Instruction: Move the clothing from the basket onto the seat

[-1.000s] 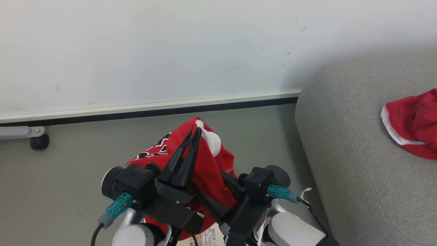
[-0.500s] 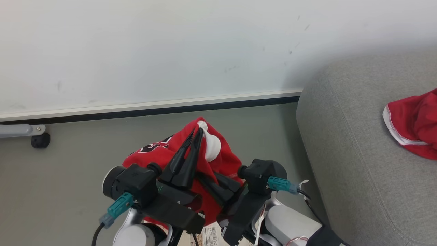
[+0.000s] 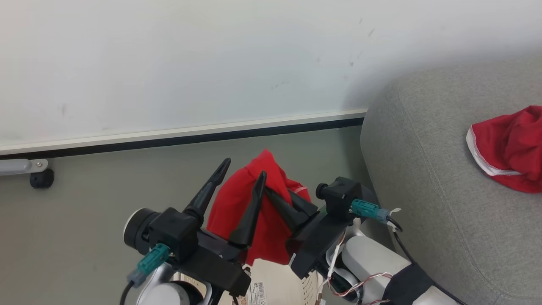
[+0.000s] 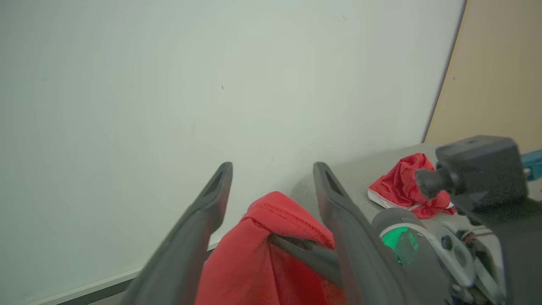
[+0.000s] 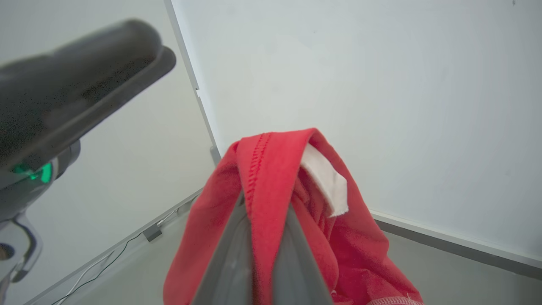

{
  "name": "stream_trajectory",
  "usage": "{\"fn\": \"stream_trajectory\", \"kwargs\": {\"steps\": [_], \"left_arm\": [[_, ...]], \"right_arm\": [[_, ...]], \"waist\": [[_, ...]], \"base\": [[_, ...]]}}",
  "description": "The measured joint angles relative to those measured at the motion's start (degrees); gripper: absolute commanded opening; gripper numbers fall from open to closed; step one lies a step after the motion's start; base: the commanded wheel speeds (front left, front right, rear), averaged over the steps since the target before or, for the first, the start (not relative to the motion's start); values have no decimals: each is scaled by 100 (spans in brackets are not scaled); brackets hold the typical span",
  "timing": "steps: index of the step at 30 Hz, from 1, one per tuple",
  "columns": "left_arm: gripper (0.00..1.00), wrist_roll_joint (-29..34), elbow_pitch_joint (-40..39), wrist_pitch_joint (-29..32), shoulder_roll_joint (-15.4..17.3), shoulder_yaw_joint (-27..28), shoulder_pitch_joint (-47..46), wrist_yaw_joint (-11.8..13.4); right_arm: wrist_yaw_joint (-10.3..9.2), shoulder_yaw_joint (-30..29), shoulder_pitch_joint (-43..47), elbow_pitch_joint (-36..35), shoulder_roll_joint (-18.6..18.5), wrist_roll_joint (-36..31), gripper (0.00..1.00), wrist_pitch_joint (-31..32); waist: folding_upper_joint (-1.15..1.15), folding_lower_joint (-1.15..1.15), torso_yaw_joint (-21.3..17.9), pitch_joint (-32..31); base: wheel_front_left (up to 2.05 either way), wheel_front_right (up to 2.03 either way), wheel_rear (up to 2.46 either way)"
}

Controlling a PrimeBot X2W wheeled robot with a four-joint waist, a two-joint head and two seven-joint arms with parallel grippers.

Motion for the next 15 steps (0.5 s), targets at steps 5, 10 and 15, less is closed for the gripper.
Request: {"fn": "stream_trajectory", "kwargs": {"steps": [5,10,15], "left_arm": [[100,159,-5,58,111,-157,117,-10],[100,214,-12,141,188,-322,348,-57],[100,275,-57,201,302,-434,492,-108]], "right_arm": [[-7,-190,-12,171,-35,1,0,-38],[-49,-375,-100,290,-174,2,0,-60],[-104,-608,-134,361,-336,3,0,-103]], "waist": [[0,0,-39,-14],[0,0,-80,-15],[0,0,-159,37]], "base": [[0,0,0],[0,0,0],[0,0,0]]}}
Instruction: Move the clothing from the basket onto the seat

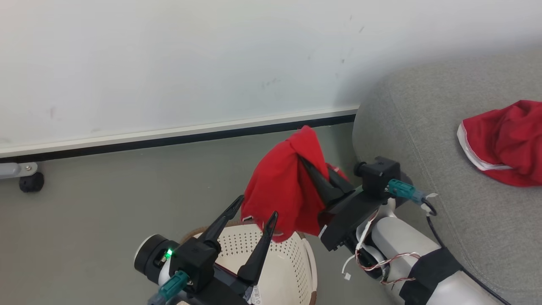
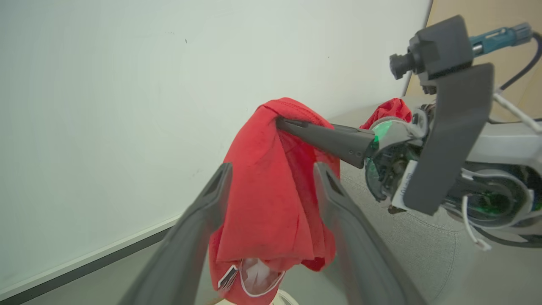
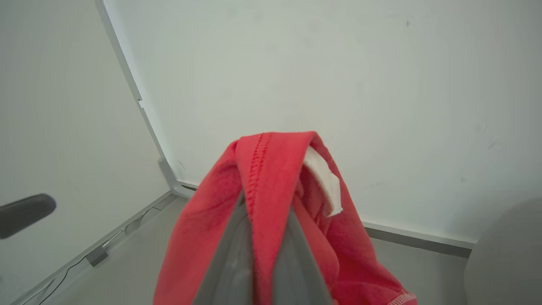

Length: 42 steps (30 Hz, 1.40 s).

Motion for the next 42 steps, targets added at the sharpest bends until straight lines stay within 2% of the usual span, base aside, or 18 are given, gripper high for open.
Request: {"fn": "stream_trajectory", "kwargs": {"steps": [15,42], "left_arm": [[100,88,-151,119,133,-244,136,-86],[100,386,-276,360,289,-335,26,-94]], "right_arm": [[-56,-346,-5,12,-151,1,0,-8],[-255,-1132,12,-321,-416,-90,0,-9]], "waist": [[0,0,-471,162],[0,0,-1862,598]], "base": [[0,0,0],[0,0,0]]}}
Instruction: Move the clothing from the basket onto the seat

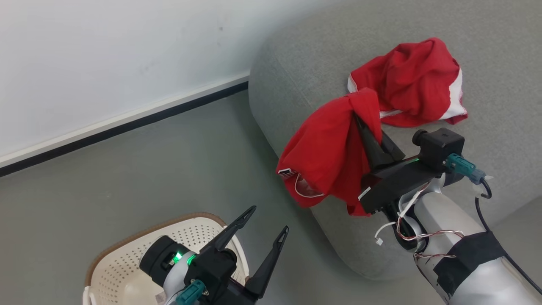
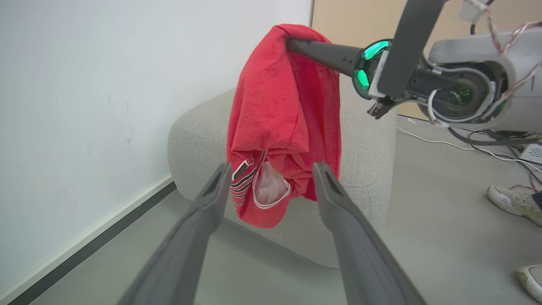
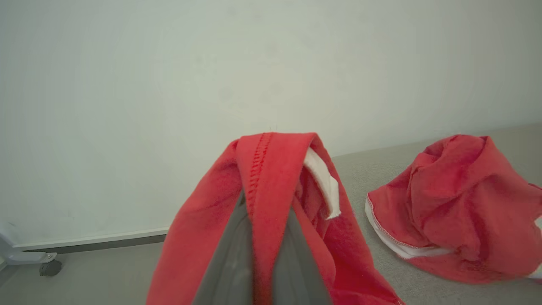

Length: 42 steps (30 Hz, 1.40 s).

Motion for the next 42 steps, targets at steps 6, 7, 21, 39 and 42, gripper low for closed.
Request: {"fn": "stream_trajectory", "kwargs": {"steps": [6,7,21,39,42], "left_arm": [[100,33,-24,51,24,8,-107,-1],[100,33,-27,74,24,7,-125,-1],[100,59,-116,152,13,-52,-431,-48],[100,321,-393,397,136,-297,-849,-157],[100,341,-443,404,176,-309,-929,-171]], "right_arm": [[-16,-218,-25,-93,-55,-15,0,0],[-16,-261,-47,-104,-70,-15,0,0],[-8,-1145,-1266,-105,-500,-75,0,-16],[8,-2335,-2731,862,-1611,-55,0,-43],[-15,-2383,-2710,938,-1658,-36,0,-43]], "waist": [[0,0,-175,166],[0,0,-195,194],[0,0,-177,523],[0,1,167,1310],[0,1,233,1476]], "base": [[0,0,0],[0,0,0],[0,0,0],[0,0,0],[0,0,0]]}}
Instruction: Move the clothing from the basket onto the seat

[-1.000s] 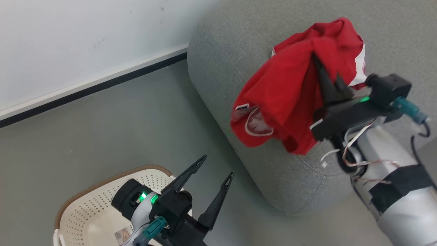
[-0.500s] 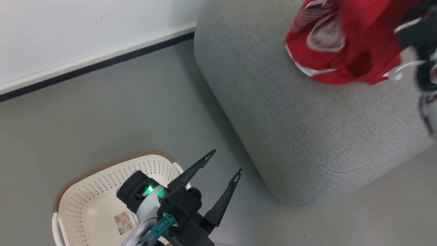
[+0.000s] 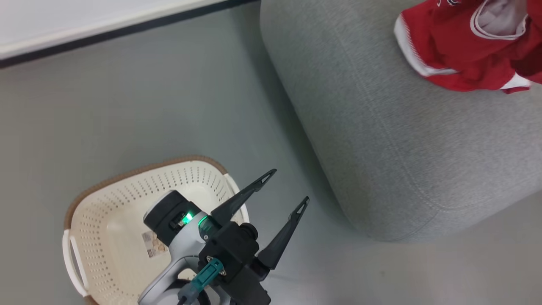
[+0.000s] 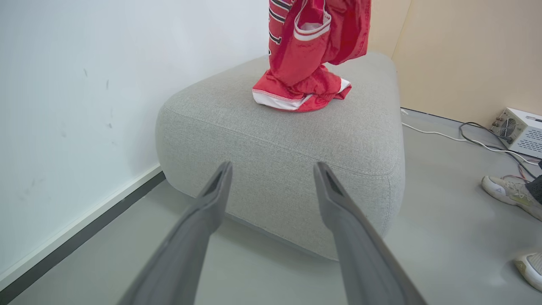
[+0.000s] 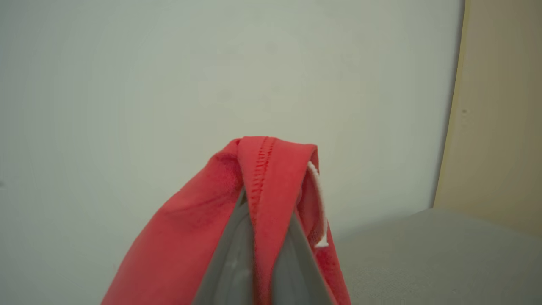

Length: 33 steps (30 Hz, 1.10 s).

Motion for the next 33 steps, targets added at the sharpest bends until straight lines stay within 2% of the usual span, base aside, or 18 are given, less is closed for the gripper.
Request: {"fn": "stream_trajectory", "kwargs": {"steps": [14,24,25,26,28,29,33], "left_arm": [[100,77,-274,102,211,-12,-424,-38],[100,207,-300,175,309,-7,-656,-81],[100,209,-291,174,330,-2,-660,-81],[100,209,-263,166,339,-1,-663,-81],[100,209,-210,145,346,-2,-665,-82],[100,209,-193,141,352,-2,-665,-82],[100,205,-109,82,348,-4,-666,-83]], "right_arm": [[25,-249,305,843,-20,85,0,0],[110,-302,366,1417,181,171,0,0],[127,-300,361,1464,224,171,29,0],[133,-296,352,1514,263,171,47,0],[140,-290,330,1583,290,170,97,0],[159,-285,309,1611,292,167,100,1],[183,-274,249,1717,278,104,100,0]], "waist": [[0,-1,235,835],[0,0,362,1250],[0,0,376,1271],[0,0,388,1284],[0,0,406,1280],[0,0,407,1267],[0,-1,404,1193]], "base": [[0,0,0],[0,0,0],[0,0,0],[0,0,0],[0,0,0],[0,0,0],[0,0,0]]}}
